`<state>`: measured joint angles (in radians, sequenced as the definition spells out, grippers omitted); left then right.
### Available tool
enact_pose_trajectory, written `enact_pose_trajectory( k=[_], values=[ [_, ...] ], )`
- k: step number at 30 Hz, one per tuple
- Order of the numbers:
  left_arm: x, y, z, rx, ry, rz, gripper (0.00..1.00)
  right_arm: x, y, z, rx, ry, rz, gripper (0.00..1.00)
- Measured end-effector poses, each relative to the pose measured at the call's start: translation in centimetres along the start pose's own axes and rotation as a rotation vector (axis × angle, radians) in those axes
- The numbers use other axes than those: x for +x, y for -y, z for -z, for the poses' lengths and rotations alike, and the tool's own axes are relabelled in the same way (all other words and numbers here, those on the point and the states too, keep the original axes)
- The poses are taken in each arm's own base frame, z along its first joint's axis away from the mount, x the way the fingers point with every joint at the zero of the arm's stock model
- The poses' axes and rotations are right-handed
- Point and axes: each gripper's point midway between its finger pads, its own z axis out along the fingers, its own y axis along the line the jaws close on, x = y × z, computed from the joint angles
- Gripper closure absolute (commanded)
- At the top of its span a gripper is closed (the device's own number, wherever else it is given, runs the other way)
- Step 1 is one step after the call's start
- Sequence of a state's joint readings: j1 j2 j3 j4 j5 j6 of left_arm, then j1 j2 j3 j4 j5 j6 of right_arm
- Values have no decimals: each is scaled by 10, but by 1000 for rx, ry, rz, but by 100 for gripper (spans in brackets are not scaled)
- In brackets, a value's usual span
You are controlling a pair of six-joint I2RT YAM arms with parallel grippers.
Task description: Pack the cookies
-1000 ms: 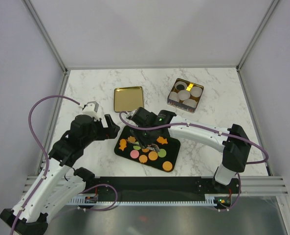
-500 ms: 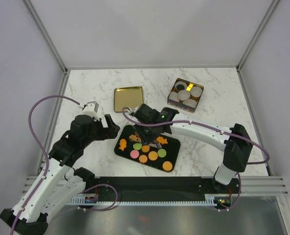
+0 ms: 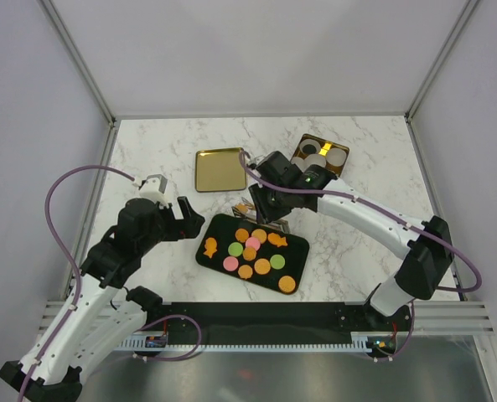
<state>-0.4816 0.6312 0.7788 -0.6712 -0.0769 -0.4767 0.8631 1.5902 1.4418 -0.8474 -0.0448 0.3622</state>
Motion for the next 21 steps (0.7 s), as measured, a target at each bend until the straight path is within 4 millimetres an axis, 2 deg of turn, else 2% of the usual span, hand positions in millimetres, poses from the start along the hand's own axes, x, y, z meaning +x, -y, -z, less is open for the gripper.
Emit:
enact_pose_trajectory(
  k=[6,11,14,16,21],
  values=[
    [1,0,1,-1,-1,0,1,-24,42,8,46,48,-108,59],
    [1,-1,1,-1,-5,0,1,-63,94,29,92,153,-236,59],
    [2,0,1,2,-5,0,1,-87,140,46,137,240,-335,60],
    [2,0,1,4,-6,0,1,-95,170,54,170,281,-394,59],
    [2,1,1,6,-7,0,1,-93,245,60,277,316,-538,59]
  ],
)
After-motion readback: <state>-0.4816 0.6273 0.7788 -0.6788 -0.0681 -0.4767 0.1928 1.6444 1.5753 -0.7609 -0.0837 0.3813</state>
